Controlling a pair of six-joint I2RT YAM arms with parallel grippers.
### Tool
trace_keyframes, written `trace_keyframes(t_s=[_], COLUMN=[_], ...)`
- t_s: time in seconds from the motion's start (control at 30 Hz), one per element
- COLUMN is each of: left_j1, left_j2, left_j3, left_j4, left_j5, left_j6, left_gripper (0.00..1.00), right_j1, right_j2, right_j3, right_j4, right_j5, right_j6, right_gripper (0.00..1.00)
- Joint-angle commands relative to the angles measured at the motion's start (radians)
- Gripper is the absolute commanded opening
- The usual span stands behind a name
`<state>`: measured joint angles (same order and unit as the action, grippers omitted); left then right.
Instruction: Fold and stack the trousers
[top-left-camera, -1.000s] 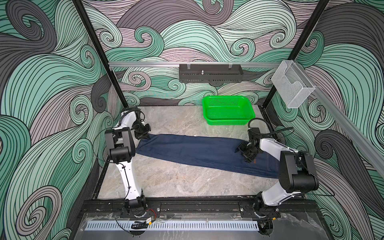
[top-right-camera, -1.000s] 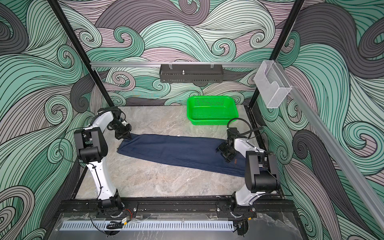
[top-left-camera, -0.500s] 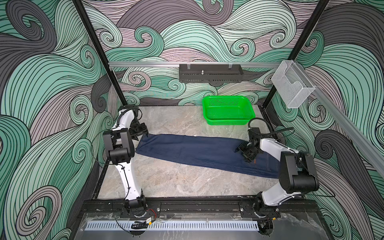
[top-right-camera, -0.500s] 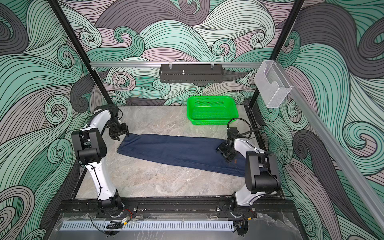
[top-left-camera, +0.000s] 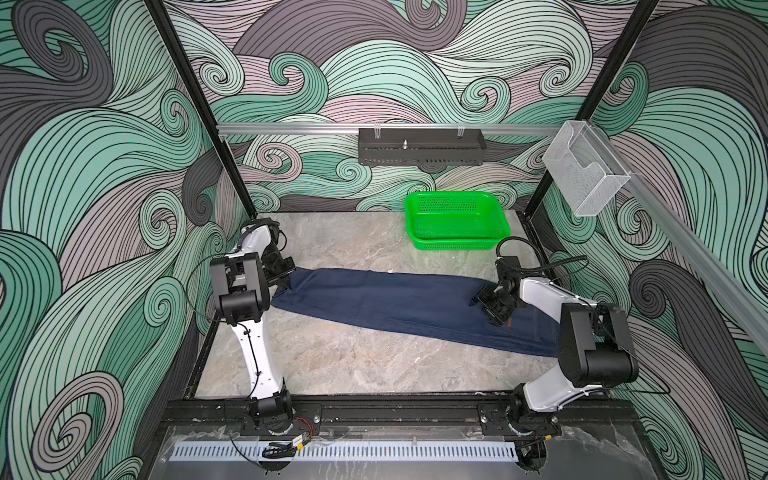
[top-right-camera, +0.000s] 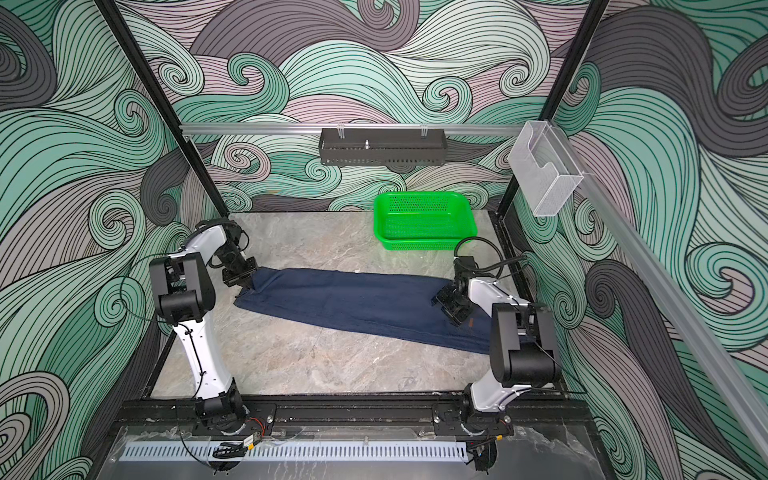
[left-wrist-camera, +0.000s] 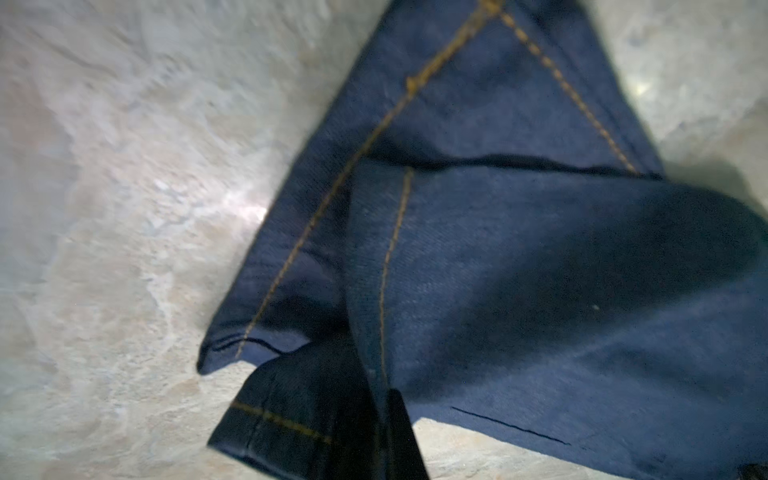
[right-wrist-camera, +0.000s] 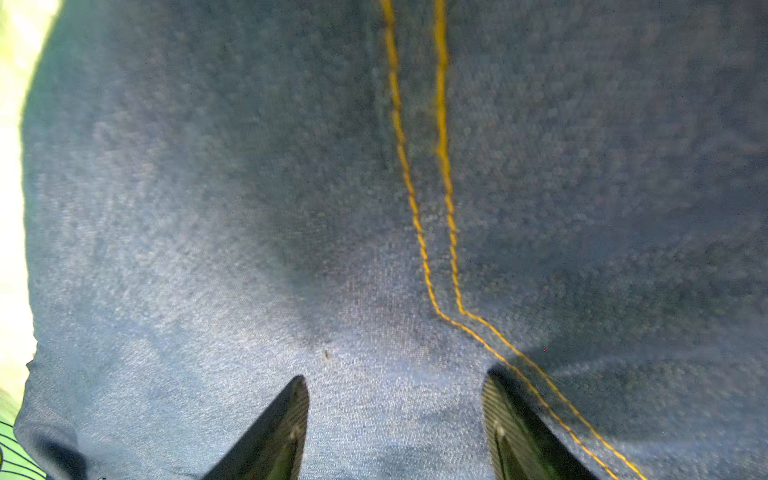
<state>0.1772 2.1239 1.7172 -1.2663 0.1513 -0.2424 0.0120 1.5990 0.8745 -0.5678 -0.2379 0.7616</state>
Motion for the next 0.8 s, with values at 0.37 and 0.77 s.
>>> trace_keyframes(t_s=[0.37,0.77], left_j1=[-0.511,-0.812], left_j2=[-0.247,-0.179], left_j3=[-0.209,-0.069], left_j4=[0.063,0.081], left_j5=[0.038,0.117], left_j6=[-0.125,-0.177], left_gripper=[0.0,0.0], right_j1=[-0.002,-0.002], right_j2=[-0.025,-0.021], right_j3=[-0.029,-0.03], right_j4=[0.0,0.002], right_j5=[-0.008,-0.006], right_j6=[-0.001,0.002], right_gripper=[0.67,0.68])
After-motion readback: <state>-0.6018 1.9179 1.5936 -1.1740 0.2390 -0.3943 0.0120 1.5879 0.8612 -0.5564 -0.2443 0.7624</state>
